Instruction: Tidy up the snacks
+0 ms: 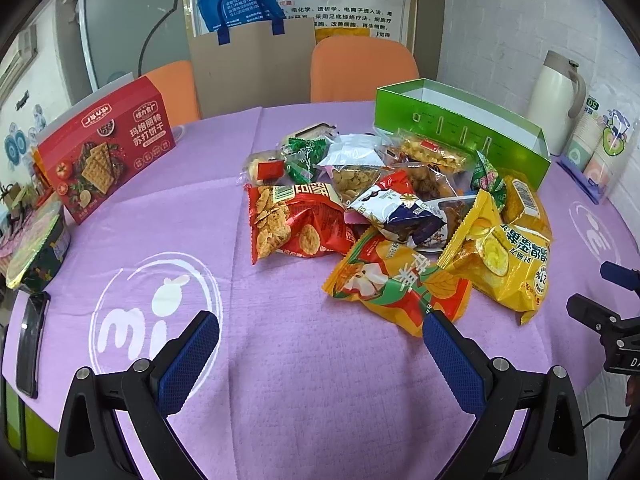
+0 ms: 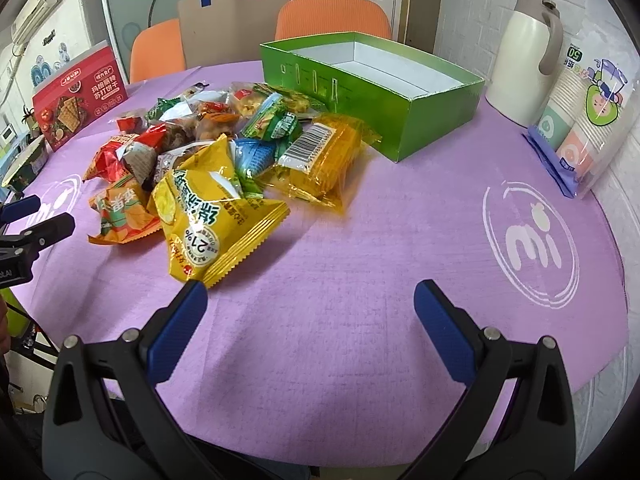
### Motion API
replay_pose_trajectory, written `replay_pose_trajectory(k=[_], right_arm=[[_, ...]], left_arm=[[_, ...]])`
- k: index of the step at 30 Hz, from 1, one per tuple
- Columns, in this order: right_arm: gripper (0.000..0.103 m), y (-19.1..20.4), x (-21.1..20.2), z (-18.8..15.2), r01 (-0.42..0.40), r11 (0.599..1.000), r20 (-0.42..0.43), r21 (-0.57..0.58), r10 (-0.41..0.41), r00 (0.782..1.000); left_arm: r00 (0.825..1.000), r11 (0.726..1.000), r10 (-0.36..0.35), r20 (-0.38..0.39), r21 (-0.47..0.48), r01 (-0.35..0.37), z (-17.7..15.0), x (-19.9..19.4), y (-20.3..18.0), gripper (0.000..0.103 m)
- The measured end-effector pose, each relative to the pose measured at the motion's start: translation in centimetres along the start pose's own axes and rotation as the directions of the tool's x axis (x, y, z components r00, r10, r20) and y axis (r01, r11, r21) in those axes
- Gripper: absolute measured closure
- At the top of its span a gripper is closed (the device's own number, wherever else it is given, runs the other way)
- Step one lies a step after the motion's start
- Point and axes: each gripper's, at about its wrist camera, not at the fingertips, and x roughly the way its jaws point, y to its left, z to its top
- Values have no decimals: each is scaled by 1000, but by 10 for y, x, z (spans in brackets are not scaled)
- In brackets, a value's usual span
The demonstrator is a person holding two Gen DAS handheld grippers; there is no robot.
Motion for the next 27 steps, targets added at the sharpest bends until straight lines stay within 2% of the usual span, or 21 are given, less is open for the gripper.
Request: replay_pose_trajectory(k=[12, 27], right_arm=[[0, 2, 11, 6, -36, 999, -11, -10, 36, 999], [0, 6, 10, 8, -34, 999, -9, -23, 34, 999]], left_arm=[[1000, 1000, -5, -22, 0, 5, 5, 11, -1, 0], [1000, 1000, -12, -26, -11, 12, 5, 13, 0, 0]])
